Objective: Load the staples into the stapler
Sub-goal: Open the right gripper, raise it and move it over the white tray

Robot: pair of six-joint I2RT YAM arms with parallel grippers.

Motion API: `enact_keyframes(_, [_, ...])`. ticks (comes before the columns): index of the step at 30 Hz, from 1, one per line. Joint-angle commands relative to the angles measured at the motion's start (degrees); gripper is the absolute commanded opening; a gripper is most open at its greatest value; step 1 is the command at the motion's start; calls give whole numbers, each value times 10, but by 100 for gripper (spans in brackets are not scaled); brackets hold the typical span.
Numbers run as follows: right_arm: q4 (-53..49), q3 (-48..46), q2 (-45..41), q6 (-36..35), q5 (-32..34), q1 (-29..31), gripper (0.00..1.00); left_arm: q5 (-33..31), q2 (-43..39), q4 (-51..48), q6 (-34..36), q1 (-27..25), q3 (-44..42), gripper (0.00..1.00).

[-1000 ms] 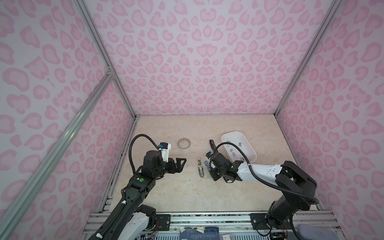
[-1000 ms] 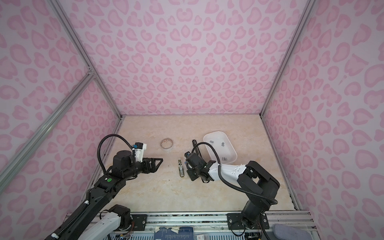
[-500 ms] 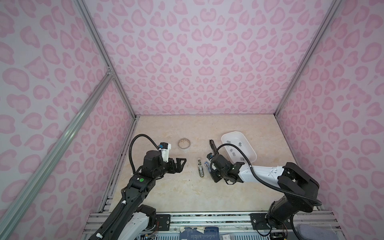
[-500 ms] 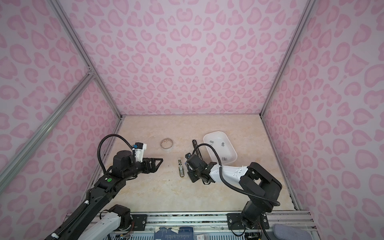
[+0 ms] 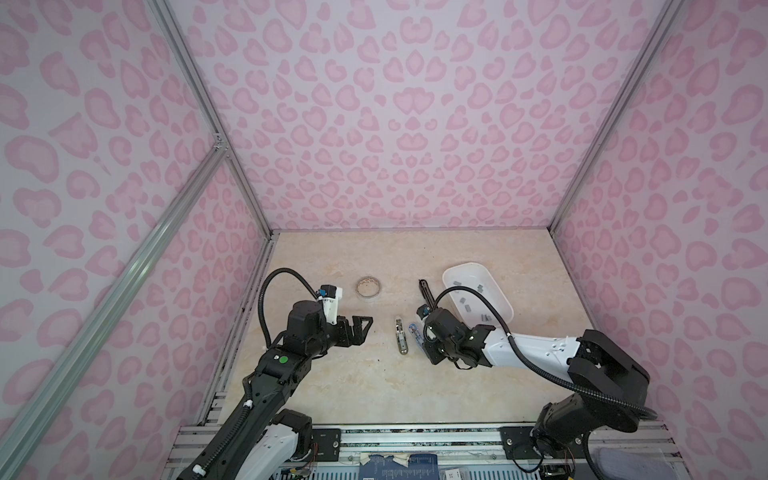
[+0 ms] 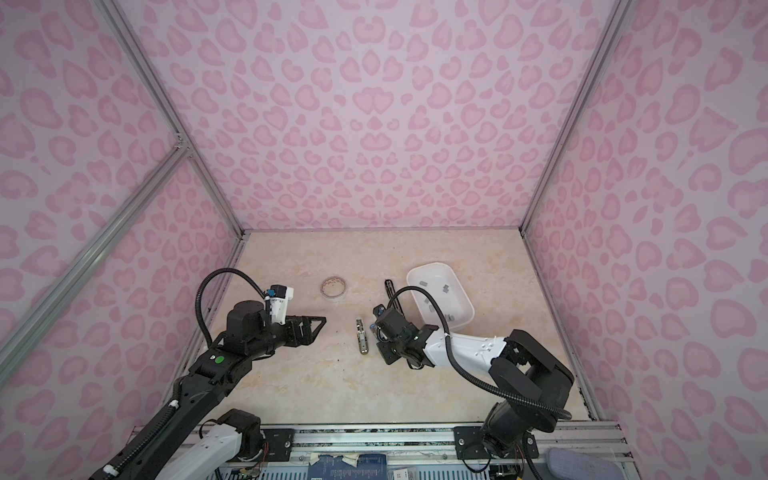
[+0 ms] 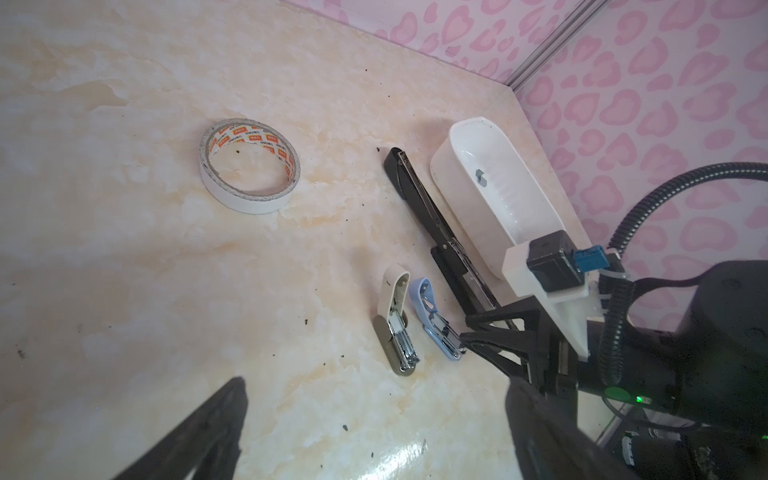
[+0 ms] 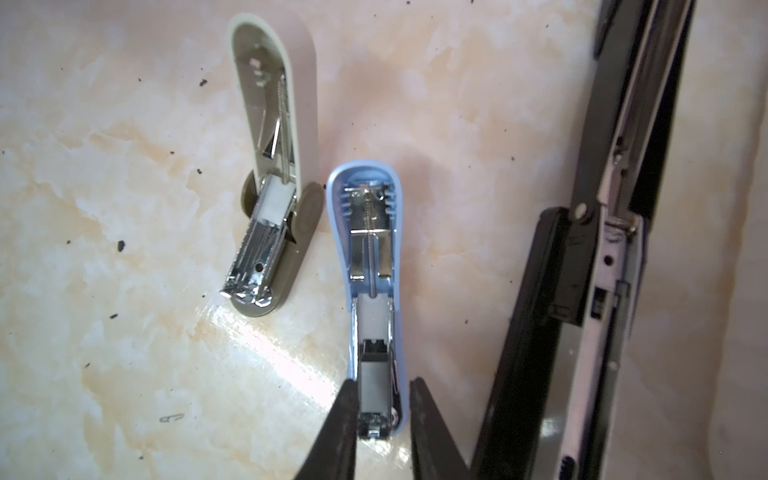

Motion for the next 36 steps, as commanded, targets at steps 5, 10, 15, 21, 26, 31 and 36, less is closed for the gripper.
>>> enact_keyframes(5, [-57,62,-48,1,50,-27,26,-7,-20,23,6,-2,-9,98])
enact_keyframes(10, [-80,107,-78,18,86,-120,27,-41,-45,32,12,-3,-25,98])
enact_keyframes(15, [-105,143,-42,19,49,-233,25,-86,-47,51,21,-3,-36,98])
enact_keyframes(21, [-117,195,33,-32,-1,-302,26,-152,-6,132,34,-3,-63,98])
enact_keyframes(26, [-124,249,118,-100,4,-323,28,-202,30,186,55,-3,-93,100])
enact_keyframes(31, [-129,294,189,-160,-10,-322,40,-242,15,192,60,-3,-99,99])
enact_keyframes(36, [-132,341,246,-198,-40,-326,42,-254,-18,174,90,-3,-101,99])
